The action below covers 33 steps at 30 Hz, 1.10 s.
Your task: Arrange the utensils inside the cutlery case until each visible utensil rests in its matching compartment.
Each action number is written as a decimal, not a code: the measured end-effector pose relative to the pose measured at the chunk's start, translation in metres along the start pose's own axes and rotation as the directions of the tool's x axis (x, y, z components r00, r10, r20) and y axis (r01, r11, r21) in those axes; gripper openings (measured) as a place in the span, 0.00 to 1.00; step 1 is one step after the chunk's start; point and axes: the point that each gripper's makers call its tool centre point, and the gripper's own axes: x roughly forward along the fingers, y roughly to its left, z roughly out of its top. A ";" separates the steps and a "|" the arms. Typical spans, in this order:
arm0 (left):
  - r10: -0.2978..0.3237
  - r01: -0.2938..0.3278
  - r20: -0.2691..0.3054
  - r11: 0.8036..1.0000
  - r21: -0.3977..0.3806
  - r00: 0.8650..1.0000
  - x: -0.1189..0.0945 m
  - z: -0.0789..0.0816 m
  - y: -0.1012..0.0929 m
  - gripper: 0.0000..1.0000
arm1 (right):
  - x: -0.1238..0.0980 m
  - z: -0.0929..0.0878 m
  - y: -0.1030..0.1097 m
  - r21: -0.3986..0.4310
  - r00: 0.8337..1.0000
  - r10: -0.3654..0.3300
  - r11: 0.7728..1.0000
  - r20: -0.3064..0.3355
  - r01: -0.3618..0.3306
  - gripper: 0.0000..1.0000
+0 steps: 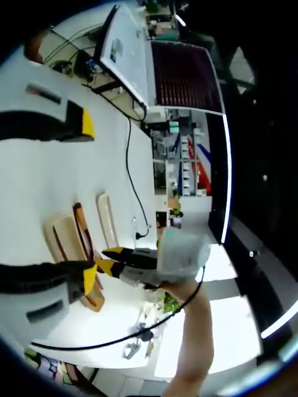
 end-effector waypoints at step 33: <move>0.007 -0.007 -0.006 1.000 -0.008 1.000 0.004 0.000 0.005 0.83 | 0.029 0.000 -0.008 0.034 0.999 0.025 0.999 -0.041 -0.024 0.07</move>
